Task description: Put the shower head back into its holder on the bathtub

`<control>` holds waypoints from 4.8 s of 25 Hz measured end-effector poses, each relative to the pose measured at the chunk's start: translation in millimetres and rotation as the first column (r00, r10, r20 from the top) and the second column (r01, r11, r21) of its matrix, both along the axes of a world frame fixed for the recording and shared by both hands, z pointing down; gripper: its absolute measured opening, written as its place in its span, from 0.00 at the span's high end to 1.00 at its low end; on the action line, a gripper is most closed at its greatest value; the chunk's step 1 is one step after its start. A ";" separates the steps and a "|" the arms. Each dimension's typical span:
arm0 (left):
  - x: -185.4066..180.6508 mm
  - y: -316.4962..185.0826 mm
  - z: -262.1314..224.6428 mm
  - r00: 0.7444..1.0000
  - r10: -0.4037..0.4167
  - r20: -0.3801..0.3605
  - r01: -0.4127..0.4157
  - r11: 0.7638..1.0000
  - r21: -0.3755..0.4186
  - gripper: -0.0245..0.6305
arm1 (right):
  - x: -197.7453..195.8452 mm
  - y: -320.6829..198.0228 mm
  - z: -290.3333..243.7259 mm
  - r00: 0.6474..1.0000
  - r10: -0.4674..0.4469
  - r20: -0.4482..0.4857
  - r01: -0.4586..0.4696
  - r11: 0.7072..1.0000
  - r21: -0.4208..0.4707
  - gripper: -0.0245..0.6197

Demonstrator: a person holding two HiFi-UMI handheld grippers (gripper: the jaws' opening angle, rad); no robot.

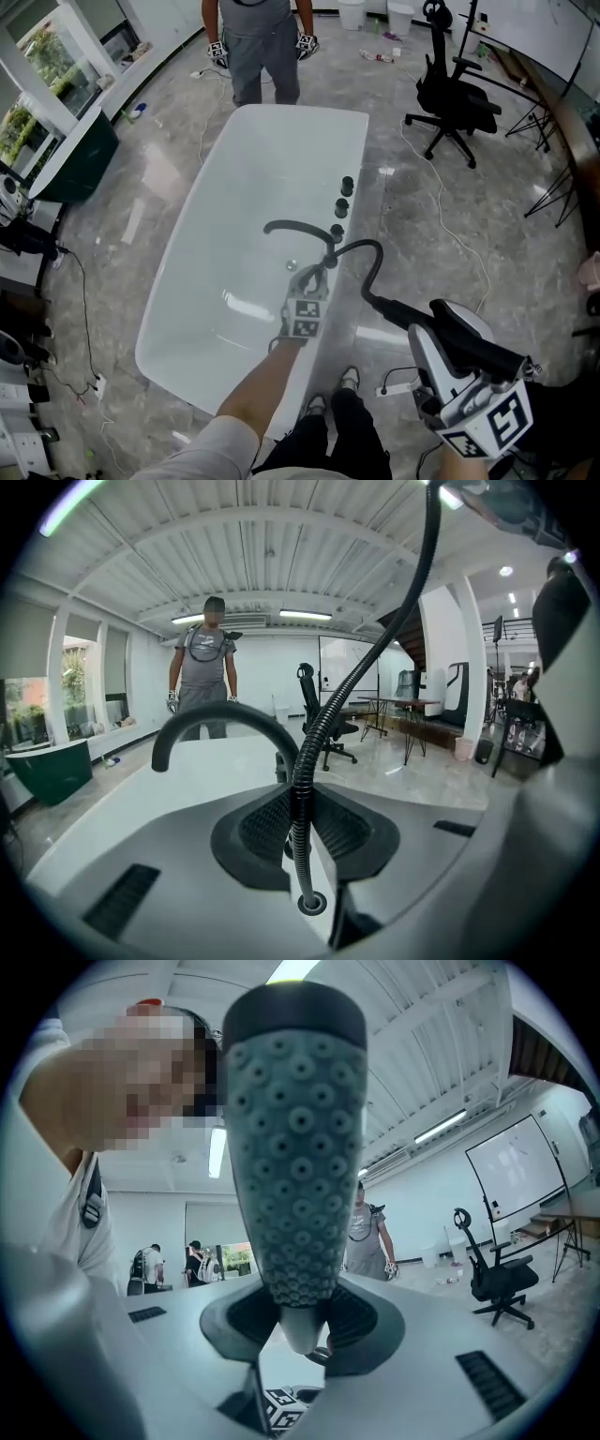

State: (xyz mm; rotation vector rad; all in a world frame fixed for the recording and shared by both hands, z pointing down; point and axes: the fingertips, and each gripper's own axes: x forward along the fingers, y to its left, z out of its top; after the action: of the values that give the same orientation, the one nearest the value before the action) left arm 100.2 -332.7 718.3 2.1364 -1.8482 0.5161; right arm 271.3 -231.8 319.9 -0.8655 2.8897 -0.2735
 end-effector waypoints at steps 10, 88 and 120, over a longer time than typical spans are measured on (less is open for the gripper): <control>2.0 16.3 106.4 0.999 -0.021 -0.040 0.014 0.989 -0.148 0.87 | -20.7 -9.4 52.7 0.999 -0.032 0.020 0.033 0.999 -0.031 0.76; -13.6 85.6 107.0 0.996 0.019 -0.082 -0.014 0.998 0.056 0.84 | -178.8 -81.4 495.3 0.896 -0.162 -0.413 0.104 0.982 -0.160 0.76; 0.2 83.6 31.8 0.984 0.036 -0.174 -0.025 0.998 0.064 0.96 | -132.7 -40.5 423.7 0.895 -0.012 -0.445 -0.076 0.981 -0.180 0.94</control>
State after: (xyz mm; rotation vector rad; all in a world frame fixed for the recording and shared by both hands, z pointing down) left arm 100.4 -249.0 750.1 2.1752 -1.7591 0.2707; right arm 138.6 -272.4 743.6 -1.1411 3.3067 -0.4073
